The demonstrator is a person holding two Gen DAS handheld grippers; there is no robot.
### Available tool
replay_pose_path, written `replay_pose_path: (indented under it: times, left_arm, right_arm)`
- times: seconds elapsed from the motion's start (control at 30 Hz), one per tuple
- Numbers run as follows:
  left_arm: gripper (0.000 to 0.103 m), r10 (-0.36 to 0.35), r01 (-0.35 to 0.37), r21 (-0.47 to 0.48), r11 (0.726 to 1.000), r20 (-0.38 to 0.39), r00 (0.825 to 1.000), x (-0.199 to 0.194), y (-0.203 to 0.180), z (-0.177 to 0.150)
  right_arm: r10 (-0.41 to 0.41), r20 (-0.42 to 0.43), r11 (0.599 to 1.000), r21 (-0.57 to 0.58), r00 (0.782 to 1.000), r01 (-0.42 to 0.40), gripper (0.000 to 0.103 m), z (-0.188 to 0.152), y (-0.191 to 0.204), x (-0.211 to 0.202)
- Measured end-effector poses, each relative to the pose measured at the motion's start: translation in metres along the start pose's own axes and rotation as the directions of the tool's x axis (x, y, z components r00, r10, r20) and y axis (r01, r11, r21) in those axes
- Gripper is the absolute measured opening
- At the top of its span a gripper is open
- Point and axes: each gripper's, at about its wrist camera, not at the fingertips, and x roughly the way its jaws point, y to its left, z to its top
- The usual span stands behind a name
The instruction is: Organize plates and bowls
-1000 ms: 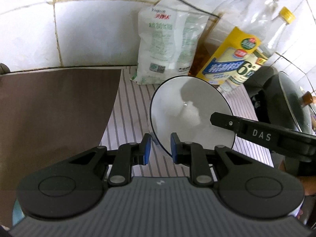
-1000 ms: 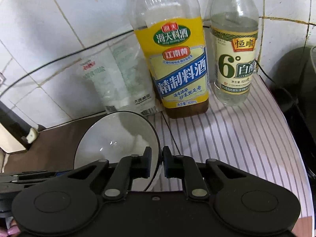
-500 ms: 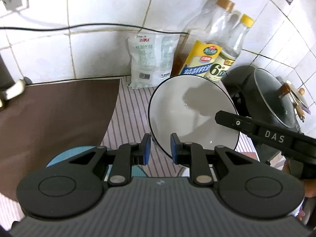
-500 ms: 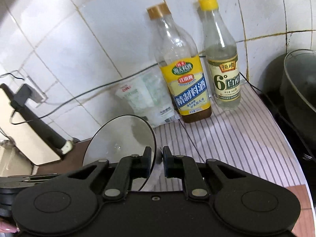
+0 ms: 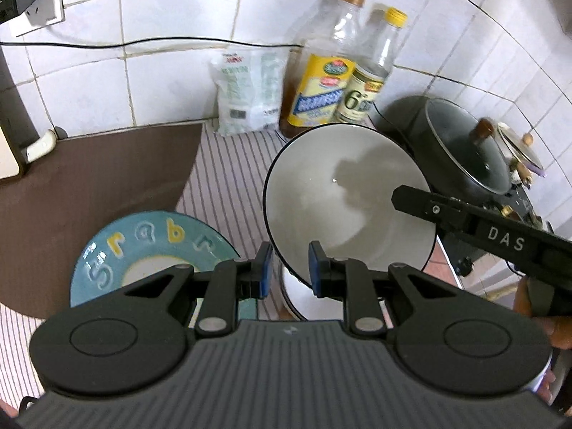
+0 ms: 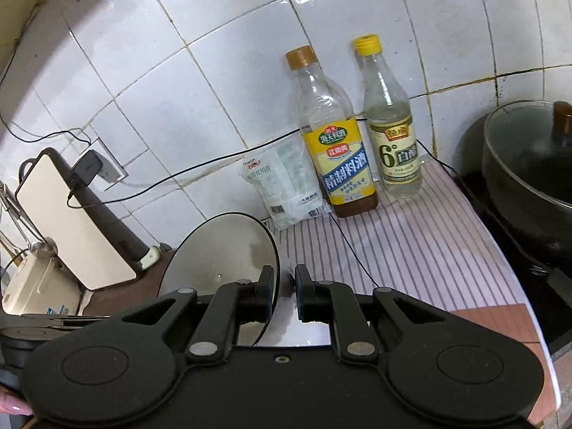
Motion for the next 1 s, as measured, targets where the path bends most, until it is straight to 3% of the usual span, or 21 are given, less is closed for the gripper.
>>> replay_pose_path:
  times: [0.3, 0.77, 1.0]
  left_arm:
    - [0.020, -0.003, 0.003, -0.004, 1.000, -0.053, 0.999, 0.014, -0.020, -0.023]
    - [0.019, 0.033, -0.032, 0.005, 0.999, -0.126, 0.991, 0.050, -0.028, -0.041]
    - [0.019, 0.072, -0.069, 0.023, 0.997, -0.137, 0.988, 0.060, -0.029, -0.041]
  right_arm:
    - [-0.013, -0.001, 0.998, -0.064, 1.000, 0.013, 0.016, -0.020, -0.018, -0.015]
    - [-0.026, -0.016, 0.996, -0.088, 1.000, 0.024, 0.016, -0.045, -0.041, 0.007]
    - [-0.060, -0.024, 0.984, -0.168, 0.998, 0.055, 0.016, -0.050, -0.035, 0.019]
